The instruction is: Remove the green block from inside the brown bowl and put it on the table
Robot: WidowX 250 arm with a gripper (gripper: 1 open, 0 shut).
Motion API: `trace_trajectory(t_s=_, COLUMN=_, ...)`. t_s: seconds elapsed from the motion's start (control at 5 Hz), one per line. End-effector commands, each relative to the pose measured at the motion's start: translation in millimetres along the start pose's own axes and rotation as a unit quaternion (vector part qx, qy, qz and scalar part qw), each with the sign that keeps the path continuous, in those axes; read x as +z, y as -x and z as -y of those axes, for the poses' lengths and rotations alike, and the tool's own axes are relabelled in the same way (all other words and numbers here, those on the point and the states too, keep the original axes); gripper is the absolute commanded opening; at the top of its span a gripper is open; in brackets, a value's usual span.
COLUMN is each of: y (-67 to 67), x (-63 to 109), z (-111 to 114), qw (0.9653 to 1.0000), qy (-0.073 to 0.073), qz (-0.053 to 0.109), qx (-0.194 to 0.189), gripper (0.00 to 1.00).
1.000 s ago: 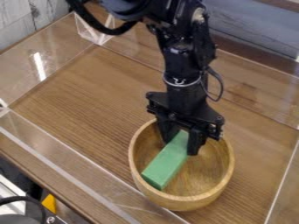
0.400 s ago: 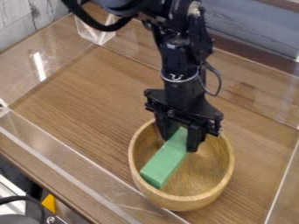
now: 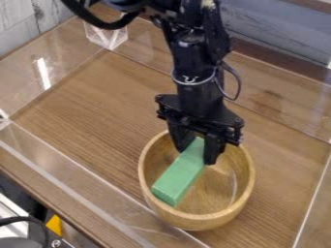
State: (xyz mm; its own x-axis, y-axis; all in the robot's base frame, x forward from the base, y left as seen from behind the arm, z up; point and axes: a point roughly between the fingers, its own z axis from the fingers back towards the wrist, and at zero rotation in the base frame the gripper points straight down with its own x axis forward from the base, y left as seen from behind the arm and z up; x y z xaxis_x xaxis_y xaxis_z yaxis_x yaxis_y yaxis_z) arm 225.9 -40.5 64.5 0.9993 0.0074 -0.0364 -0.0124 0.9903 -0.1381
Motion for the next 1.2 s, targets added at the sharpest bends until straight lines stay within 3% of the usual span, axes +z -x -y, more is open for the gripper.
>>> trace_trajectory(t_s=0.0, y=-4.9, x=15.7, z=-1.4, qw=0.9996, qy=0.004, qz=0.029, qx=0.002, gripper=0.00)
trace_trajectory(t_s=1.0, y=4.2, x=31.7, z=-11.7, qw=0.9995, qy=0.007, qz=0.031, qx=0.002, gripper=0.00)
